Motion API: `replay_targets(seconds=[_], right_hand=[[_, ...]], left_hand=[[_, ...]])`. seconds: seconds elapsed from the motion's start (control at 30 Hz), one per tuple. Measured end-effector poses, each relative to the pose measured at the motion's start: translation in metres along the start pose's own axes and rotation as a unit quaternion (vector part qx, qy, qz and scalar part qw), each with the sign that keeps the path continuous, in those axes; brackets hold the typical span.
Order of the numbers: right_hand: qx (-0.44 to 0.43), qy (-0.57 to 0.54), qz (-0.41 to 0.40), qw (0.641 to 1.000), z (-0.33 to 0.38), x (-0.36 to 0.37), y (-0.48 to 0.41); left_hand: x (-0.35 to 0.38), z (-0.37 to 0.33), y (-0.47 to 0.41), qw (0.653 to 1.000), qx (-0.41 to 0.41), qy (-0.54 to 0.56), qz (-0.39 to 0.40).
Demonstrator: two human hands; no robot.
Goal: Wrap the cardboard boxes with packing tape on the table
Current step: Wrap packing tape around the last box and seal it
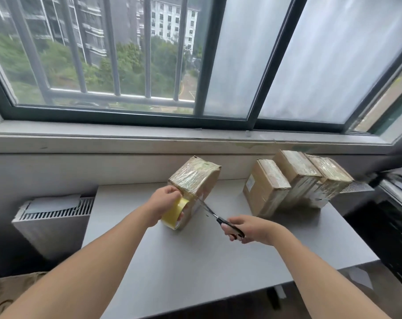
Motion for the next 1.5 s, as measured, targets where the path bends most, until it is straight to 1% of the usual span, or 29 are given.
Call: replay_targets(seconds=[0.17,0.33,0.43,0.57,0.63,0.8,0.97,1.17,1.37,1.5], right_hand=[[0.010,0.059,-0.005,0.998,0.016,0.003,-0.009],[-0.013,0.040,-0.006,0.999,0.027,0.003,-0.015],[-0.018,0.049,-0.010,0.999,0.032,0.002,-0.020],[-0.014,0.046,0.024,0.999,0.038,0.002,-0.026],[-0.023,0.057,0.027,0.998,0.045,0.001,-0.028],[-0.037,0.088,0.028,0.995,0.061,0.002,-0.035],[-0.061,0.094,0.017,0.994,0.061,0.004,-0.049],[-0.090,0.109,-0.027,0.990,0.055,0.009,-0.060],[-0.099,0.083,-0.051,0.990,0.051,0.013,-0.068],[-0.102,0.071,-0.051,0.991,0.047,0.016,-0.070]], left_hand=[[-0.005,-0.003,0.003,0.999,-0.007,-0.047,-0.003],[-0.004,-0.004,0.000,0.998,0.000,-0.063,-0.014],[-0.006,-0.005,-0.003,0.997,-0.001,-0.069,-0.025],[-0.010,-0.008,-0.005,0.996,0.002,-0.081,-0.041],[-0.011,-0.009,-0.006,0.995,0.004,-0.084,-0.047],[-0.010,-0.012,-0.009,0.994,0.009,-0.101,-0.035],[-0.011,-0.014,-0.010,0.991,0.016,-0.126,-0.042],[-0.015,-0.017,-0.011,0.986,0.014,-0.161,-0.043],[-0.019,-0.019,-0.012,0.984,0.015,-0.175,-0.036],[-0.023,-0.018,-0.011,0.985,0.009,-0.170,-0.027]])
Point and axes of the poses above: each hand's wrist, its own y-axis away from the middle knuckle, its own x-axis out of the palm, z = x × y, the point moved 2 cm from there along -y, towards the middle knuckle
